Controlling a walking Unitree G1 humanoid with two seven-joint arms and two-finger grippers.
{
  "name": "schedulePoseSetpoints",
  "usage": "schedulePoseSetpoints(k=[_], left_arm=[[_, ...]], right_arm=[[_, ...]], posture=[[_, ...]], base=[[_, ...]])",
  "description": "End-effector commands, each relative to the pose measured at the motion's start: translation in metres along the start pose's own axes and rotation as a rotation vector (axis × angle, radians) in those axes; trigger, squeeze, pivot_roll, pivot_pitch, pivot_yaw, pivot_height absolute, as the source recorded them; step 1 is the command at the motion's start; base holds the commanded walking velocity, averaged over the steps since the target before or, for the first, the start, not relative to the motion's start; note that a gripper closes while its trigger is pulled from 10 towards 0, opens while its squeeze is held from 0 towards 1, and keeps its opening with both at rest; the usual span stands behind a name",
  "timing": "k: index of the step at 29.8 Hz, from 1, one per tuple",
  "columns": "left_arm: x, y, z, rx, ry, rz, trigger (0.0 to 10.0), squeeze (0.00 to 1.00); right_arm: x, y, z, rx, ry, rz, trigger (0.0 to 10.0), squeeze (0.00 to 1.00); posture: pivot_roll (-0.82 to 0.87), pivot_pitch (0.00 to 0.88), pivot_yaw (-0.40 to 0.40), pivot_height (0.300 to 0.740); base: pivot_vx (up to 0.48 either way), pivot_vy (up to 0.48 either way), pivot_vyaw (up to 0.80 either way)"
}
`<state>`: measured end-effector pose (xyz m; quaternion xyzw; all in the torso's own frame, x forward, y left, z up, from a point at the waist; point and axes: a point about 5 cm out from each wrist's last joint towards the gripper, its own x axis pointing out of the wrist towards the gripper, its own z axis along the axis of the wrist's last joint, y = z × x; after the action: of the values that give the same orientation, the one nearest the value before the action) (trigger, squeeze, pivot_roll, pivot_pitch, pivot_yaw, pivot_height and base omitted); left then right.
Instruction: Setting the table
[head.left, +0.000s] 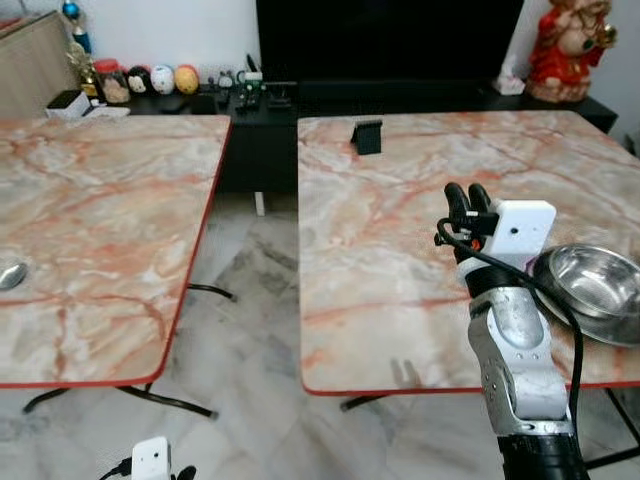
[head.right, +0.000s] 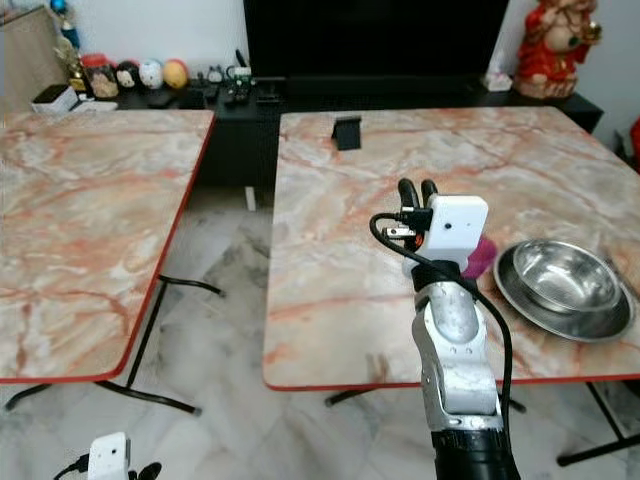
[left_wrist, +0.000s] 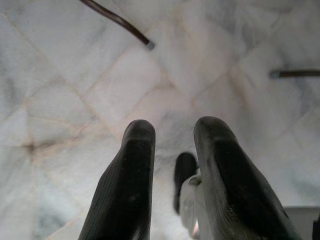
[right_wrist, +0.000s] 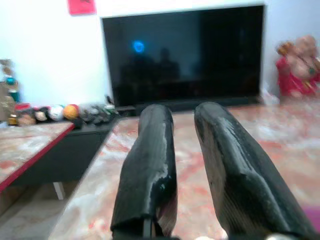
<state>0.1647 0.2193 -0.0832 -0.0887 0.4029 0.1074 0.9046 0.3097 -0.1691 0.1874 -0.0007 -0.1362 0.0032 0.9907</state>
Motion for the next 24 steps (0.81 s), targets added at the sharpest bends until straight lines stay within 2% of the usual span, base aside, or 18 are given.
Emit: schedulePoseSetpoints(k=[1,24], left_arm=[[-0.0013,0.0044,-0.0034,0.005,0.018,0.014,10.0,0.0],[-0.0016,0.0051,-0.004,0.012,0.02,0.01,10.0,0.0]], right_arm=[[0.0004,-0.0018,0.0022,0.007,-0.009,-0.009,10.0,0.0],[0.0011,0.0021,0.0023,0.005,-0.017,0.004,10.0,0.0]], posture=[[-0.14,0.0,0.031,0.74],[-0.15,0.0,0.04,0.74]], base=[[0.0,0.285,0.0],[0.0,0.287,0.0]])
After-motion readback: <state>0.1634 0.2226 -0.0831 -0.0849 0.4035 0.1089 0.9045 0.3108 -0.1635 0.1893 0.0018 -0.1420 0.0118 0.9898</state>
